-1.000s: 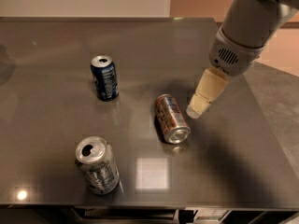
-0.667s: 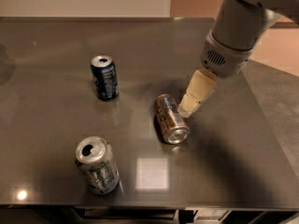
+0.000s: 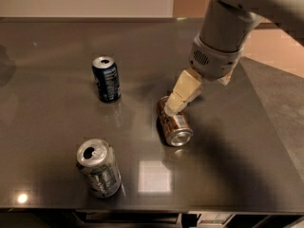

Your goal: Place orange can upright

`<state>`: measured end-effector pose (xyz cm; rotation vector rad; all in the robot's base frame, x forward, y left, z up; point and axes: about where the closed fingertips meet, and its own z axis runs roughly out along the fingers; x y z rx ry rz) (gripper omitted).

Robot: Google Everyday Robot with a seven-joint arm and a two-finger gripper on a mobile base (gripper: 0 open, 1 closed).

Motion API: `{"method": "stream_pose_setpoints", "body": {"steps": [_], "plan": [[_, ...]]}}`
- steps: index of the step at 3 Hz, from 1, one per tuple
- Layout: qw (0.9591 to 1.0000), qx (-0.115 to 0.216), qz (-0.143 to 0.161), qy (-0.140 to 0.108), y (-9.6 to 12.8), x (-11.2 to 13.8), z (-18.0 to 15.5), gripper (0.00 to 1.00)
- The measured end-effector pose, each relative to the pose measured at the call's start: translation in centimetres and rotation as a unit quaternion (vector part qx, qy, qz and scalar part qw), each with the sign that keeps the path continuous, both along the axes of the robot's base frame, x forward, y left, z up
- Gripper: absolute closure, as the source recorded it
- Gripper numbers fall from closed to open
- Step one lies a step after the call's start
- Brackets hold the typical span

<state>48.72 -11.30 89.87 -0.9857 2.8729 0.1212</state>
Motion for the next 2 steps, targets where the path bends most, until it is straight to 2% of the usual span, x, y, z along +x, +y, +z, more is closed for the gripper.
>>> {"method": "stream_pose_setpoints", "body": {"steps": [2], "plan": [[0.9992,-0.026,-0.017,0.027,4.2,0.6,-2.4,0.0]]}}
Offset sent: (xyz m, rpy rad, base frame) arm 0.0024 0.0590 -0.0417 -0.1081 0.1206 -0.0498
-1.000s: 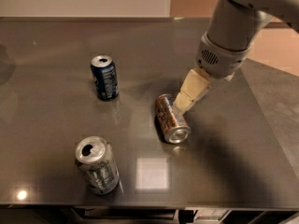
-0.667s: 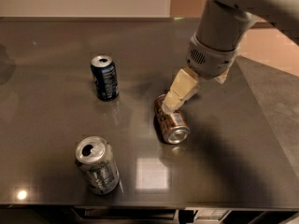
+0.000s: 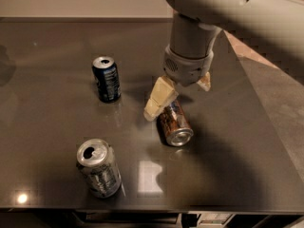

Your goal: Place orange can upright

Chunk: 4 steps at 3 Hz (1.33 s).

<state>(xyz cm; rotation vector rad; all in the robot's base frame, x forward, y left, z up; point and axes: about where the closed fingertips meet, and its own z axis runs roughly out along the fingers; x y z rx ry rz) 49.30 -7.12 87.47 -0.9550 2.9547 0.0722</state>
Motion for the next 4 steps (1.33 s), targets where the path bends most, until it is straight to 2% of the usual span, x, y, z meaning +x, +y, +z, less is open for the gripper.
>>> {"method": "stream_pose_setpoints", "body": {"steps": [1,2,3,4], "plan": [[0.9998,-0.011,-0.005,0.017,1.0,0.0,-1.5,0.0],[0.9995,-0.011,-0.007,0.03,1.4,0.2,-2.3,0.17],[0.9993,-0.003,-0.001,0.038,1.6,0.5,-2.7,0.41],[0.999,0.015,0.02,0.037,1.7,0.9,-2.4,0.64]]}}
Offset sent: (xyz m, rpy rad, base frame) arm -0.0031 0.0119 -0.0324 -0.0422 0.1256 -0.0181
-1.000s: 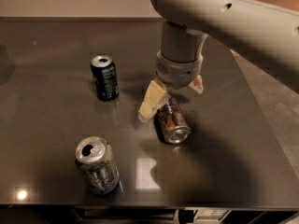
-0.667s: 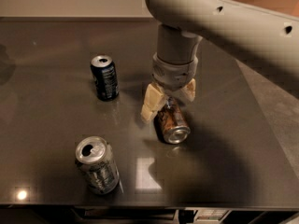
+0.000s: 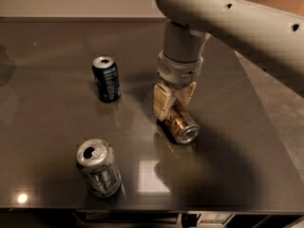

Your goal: Place orange can upright

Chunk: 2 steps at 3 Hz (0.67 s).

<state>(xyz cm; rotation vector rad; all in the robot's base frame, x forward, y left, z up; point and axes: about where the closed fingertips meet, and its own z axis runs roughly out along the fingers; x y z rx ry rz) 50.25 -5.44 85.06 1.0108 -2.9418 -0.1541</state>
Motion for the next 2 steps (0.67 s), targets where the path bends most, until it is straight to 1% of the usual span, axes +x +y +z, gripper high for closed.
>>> {"method": "stream_pose_setpoints", "body": {"steps": [1,2], "plan": [[0.9987,0.022,0.042,-0.019,0.0,0.4,1.3,0.88],[0.9919,0.046,0.105,-0.056,0.1,0.7,2.9,1.0]]}}
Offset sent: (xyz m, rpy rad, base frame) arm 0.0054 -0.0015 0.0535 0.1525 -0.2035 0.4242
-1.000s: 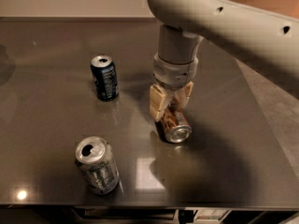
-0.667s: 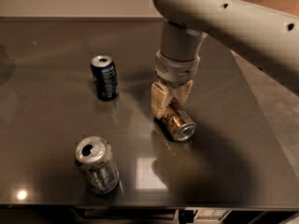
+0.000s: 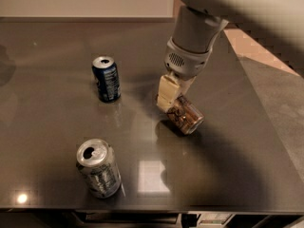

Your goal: Place orange can upright

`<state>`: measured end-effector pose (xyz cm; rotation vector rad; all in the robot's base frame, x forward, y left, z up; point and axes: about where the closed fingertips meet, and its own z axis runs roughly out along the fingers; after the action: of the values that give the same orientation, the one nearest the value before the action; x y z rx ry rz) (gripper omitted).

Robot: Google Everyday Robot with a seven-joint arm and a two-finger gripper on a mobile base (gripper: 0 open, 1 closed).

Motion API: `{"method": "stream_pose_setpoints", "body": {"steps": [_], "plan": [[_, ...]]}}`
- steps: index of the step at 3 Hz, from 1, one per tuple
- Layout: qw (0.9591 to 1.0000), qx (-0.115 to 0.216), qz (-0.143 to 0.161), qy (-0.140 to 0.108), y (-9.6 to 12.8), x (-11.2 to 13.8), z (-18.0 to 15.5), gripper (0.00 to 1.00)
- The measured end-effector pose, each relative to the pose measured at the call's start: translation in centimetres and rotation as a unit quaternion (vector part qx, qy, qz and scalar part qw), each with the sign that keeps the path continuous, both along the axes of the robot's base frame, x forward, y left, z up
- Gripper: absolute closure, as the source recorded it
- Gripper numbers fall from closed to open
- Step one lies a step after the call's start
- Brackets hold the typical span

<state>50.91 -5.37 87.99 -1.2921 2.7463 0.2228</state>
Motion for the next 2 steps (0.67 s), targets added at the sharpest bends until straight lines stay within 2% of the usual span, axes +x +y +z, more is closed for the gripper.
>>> {"method": "stream_pose_setpoints", "body": {"steps": [1,2], "plan": [[0.996,0.034,0.064,-0.052,-0.3,0.4,1.9,1.0],[0.9846,0.072,0.113,-0.112,-1.1,0.7,3.8,1.0]]}}
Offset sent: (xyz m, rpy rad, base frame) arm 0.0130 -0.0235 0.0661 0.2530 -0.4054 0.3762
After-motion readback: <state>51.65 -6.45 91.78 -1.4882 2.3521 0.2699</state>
